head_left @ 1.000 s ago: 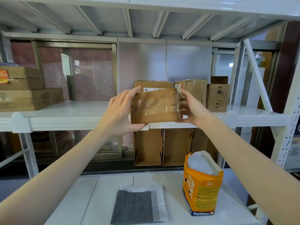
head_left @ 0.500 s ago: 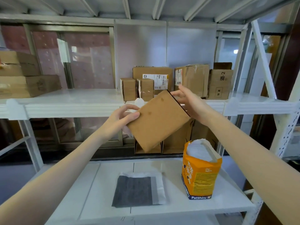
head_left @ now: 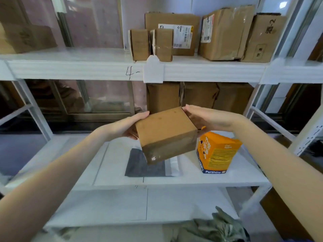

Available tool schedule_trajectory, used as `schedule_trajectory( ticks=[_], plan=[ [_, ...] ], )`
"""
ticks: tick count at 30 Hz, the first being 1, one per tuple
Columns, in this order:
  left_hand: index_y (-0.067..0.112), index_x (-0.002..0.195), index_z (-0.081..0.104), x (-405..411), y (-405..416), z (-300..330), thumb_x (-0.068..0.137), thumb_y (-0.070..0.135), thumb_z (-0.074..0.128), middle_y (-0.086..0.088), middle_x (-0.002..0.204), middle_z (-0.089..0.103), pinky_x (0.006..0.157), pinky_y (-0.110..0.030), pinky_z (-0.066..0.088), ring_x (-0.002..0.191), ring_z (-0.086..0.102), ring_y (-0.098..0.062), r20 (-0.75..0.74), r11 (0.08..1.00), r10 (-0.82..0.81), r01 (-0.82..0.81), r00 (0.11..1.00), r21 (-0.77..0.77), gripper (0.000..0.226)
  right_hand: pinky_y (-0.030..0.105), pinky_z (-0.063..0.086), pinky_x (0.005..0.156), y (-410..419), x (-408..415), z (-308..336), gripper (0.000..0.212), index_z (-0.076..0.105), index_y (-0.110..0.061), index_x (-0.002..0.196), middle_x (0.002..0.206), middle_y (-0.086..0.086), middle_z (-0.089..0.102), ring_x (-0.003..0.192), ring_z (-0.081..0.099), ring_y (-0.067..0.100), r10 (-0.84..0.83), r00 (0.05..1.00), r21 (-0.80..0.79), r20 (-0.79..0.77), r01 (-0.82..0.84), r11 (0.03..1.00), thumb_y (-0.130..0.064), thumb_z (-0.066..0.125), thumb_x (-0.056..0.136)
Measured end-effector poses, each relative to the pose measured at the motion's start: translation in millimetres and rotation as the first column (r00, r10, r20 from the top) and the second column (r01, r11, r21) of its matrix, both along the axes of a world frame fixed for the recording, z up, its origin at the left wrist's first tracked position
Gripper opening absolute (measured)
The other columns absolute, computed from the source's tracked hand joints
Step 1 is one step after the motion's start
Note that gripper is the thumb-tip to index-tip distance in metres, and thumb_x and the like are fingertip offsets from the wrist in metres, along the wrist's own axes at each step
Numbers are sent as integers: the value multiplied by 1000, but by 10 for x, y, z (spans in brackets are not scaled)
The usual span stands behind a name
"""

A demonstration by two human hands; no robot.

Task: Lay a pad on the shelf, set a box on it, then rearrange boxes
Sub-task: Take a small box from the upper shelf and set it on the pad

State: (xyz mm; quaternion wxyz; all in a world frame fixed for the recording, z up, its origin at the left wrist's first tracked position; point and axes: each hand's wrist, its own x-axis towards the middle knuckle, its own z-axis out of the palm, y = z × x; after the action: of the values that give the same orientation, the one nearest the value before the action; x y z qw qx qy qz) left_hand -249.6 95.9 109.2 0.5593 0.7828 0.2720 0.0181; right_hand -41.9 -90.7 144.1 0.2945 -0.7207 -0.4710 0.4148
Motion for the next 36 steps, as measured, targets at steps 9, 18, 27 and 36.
schedule_trajectory(
  ticks=[9, 18, 27, 36],
  plan=[
    [21, 114, 49, 280, 347, -830, 76, 76, 39, -6, 85, 58, 62, -26, 41, 68, 56, -19, -140, 963, 179, -203, 974, -175, 67, 48, 49, 96, 270, 210, -751, 60, 24, -47, 136, 141, 0, 35, 108, 62, 28, -16, 985, -93, -171, 0, 996, -65, 39, 81],
    [23, 110, 44, 529, 802, -1649, 87, 65, 27, -10, 100, 60, 59, -28, 33, 70, 68, -33, -254, 777, 295, -386, 921, -497, 51, 26, 30, 105, 777, 445, -1675, 117, -8, -42, 145, 157, -4, -1, 142, 18, 21, 24, 991, 82, 133, -35, 996, -22, 80, 70],
    [22, 119, 50, 758, 1116, -2287, 82, 72, 17, -27, 111, 67, 75, -34, 31, 82, 69, -39, -330, 769, 104, -286, 938, -571, 70, 50, 22, 113, 1264, 598, -2192, 110, 7, -27, 147, 155, -2, 12, 141, 12, 22, 70, 756, 211, 651, -270, 940, -30, 79, 65],
    [16, 147, 20, 727, 1371, -2593, 96, 40, 41, -10, 147, 40, 95, -34, 37, 122, 47, -22, -292, 930, 357, -368, 887, 18, 60, 43, 37, 101, 1790, 754, -2674, 99, 17, -22, 146, 141, 4, 29, 126, 31, 25, 54, 758, 52, 650, -115, 992, -35, 76, 68]
  ],
)
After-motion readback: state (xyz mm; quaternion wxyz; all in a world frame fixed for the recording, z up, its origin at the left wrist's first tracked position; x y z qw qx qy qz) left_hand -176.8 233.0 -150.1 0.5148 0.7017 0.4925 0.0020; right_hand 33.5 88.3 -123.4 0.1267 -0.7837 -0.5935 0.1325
